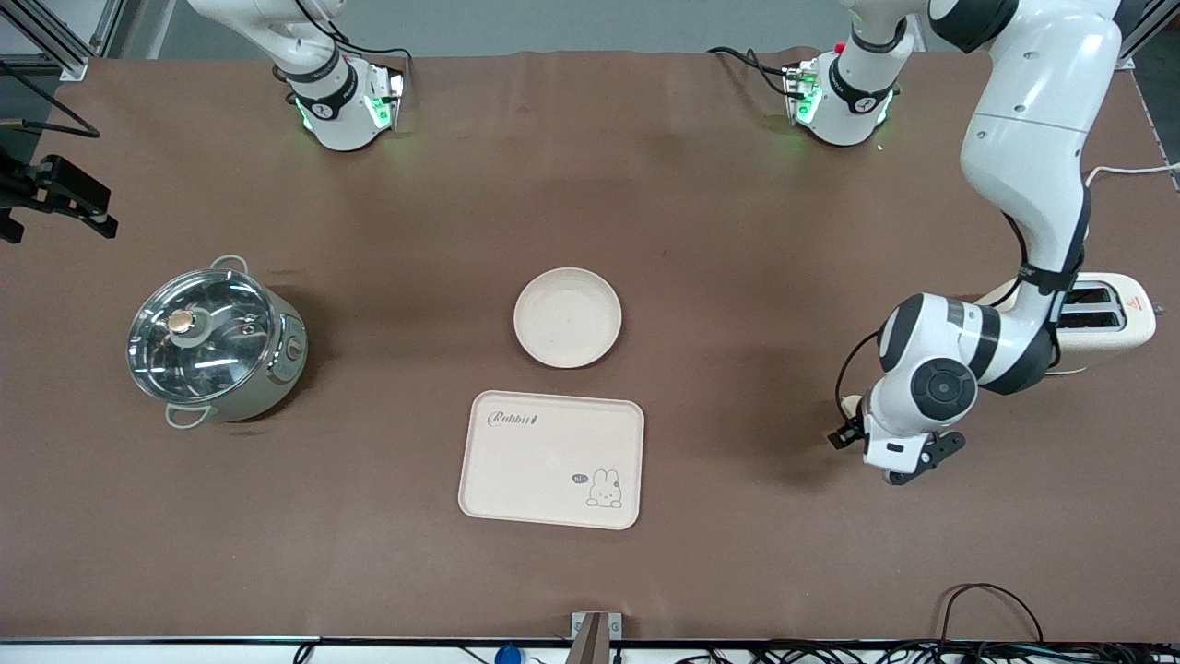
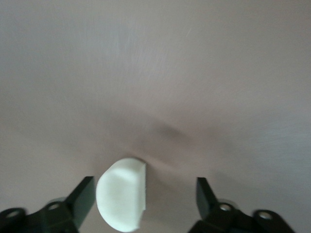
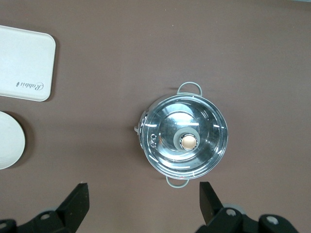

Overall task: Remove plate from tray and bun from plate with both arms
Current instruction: 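Lower the bun onto the table near the toaster and open the left gripper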

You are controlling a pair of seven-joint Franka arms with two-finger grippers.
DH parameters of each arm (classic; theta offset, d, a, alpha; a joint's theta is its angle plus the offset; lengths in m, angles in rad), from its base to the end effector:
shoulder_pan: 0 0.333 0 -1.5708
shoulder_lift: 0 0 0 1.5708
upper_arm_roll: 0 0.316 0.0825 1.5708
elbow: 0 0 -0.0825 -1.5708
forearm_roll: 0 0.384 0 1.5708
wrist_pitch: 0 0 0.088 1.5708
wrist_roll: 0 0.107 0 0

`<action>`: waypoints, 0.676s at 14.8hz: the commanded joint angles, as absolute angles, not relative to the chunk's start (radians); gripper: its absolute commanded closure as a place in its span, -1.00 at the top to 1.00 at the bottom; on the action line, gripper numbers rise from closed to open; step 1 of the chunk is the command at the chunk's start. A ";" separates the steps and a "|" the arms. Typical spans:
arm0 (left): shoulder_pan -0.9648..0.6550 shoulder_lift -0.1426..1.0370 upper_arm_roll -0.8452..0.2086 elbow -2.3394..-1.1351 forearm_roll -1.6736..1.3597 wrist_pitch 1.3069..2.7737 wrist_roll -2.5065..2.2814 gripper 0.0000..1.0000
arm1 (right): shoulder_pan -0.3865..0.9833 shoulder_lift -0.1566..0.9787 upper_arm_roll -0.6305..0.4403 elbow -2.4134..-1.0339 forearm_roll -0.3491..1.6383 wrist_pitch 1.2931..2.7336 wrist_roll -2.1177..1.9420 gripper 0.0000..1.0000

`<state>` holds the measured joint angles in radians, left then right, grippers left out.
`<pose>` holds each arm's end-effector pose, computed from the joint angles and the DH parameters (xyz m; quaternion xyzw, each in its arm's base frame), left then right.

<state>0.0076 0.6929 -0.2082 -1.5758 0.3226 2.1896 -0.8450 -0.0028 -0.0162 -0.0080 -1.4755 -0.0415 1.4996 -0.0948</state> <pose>0.6857 -0.1077 0.2345 -0.9677 -0.2427 -0.0058 0.0675 0.5420 -0.0106 0.6717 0.9988 0.0401 0.0190 0.0216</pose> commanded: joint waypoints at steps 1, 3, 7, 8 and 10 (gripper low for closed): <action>0.009 0.560 -0.219 -1.546 0.333 2.077 -0.734 1.00 | 0.023 -0.041 -0.017 -1.477 -0.049 1.473 -0.101 1.00; 0.014 0.494 -0.222 -1.525 0.327 2.051 -0.599 1.00 | 0.040 -0.054 -0.018 -1.477 -0.049 1.460 -0.100 1.00; 0.020 0.339 -0.222 -1.497 0.298 1.935 -0.421 1.00 | 0.031 -0.054 -0.031 -1.480 -0.045 1.460 -0.106 1.00; 0.020 0.293 -0.222 -1.497 0.255 1.909 -0.393 1.00 | 0.029 -0.054 -0.034 -1.480 -0.040 1.459 -0.106 1.00; 0.018 0.218 -0.222 -1.496 0.178 1.823 -0.326 1.00 | 0.011 -0.054 -0.038 -1.480 0.003 1.457 -0.107 1.00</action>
<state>0.0130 0.2996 -0.2160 -1.4763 0.2375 1.8906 -0.3899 0.0231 -0.0416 -0.0276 -1.4723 -0.0326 1.4658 -0.0951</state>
